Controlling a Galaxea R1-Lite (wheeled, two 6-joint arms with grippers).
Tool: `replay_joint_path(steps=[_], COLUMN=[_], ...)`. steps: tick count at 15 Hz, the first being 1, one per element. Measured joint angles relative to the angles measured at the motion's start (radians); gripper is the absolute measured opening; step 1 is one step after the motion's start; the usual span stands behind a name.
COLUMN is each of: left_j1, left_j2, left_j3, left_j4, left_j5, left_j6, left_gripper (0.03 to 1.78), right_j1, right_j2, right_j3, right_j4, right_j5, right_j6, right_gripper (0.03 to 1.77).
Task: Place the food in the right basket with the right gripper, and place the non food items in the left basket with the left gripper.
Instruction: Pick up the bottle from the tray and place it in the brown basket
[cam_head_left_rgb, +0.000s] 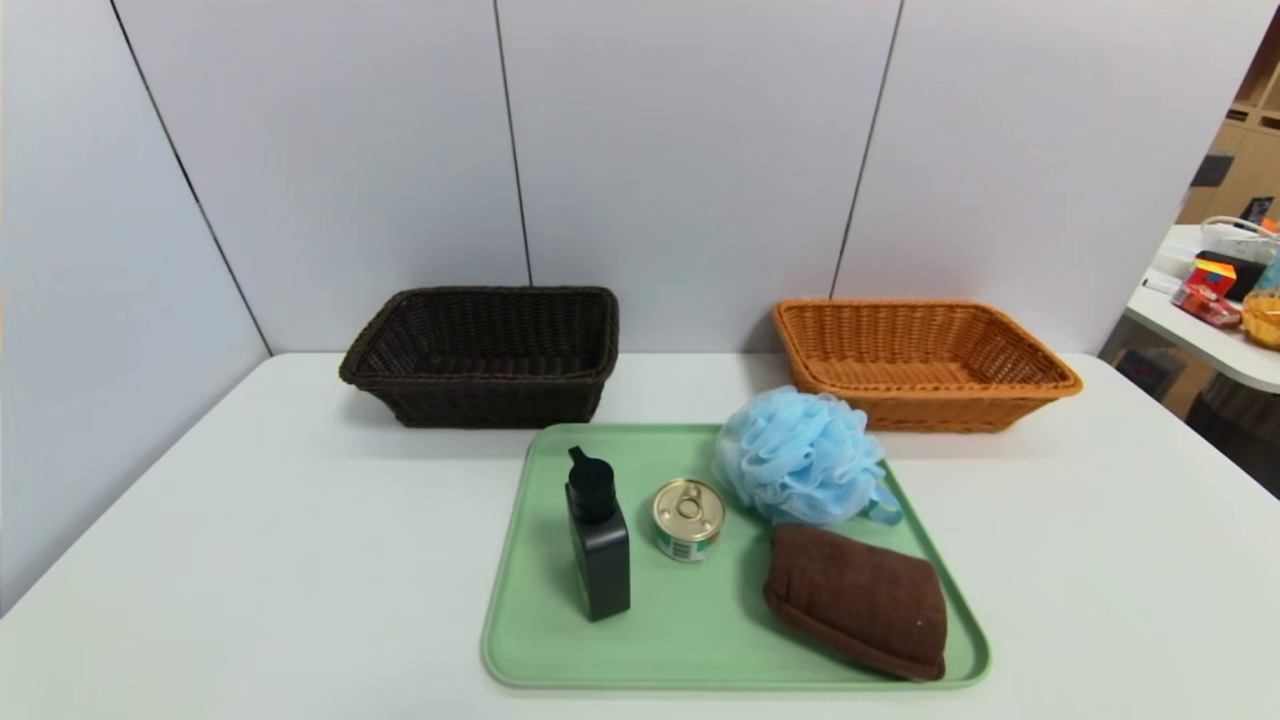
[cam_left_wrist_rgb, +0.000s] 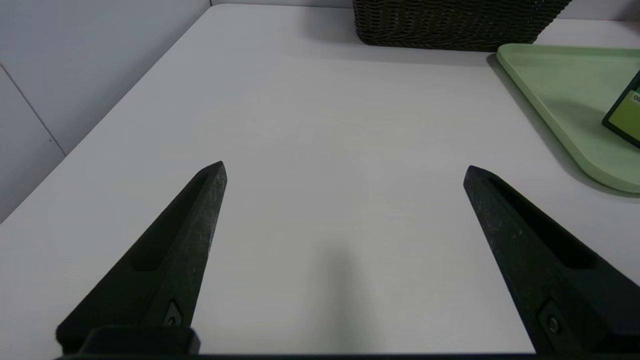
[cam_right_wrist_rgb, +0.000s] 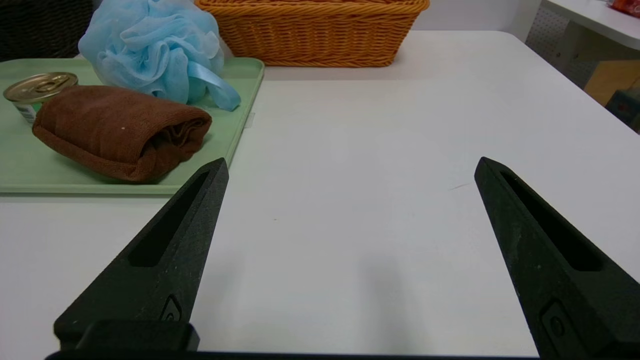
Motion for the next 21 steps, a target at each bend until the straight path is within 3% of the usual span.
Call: replay_joint_path(steps=[14, 17, 21], left_j1=[-0.001, -0.001, -0.002], left_j2=[0.0, 0.019, 0.167], left_j3=[-0.007, -0.076, -0.223], left_j4=[-0.026, 0.001, -0.023], left_j5=[-0.006, -0.047, -0.061], left_j6=[0.014, 0.014, 0.011], left_gripper=[1.69, 1.69, 1.69], right_j1=[0.0, 0.0, 0.001], right_j2=[0.0, 0.022, 0.161], right_j3=[-0.013, -0.139, -0.356], right_j4=[0.003, 0.034, 0.041], right_j5=[0.007, 0.048, 0.085], right_j6=[-0.019, -0.018, -0.016], right_gripper=[1.7, 1.7, 1.7])
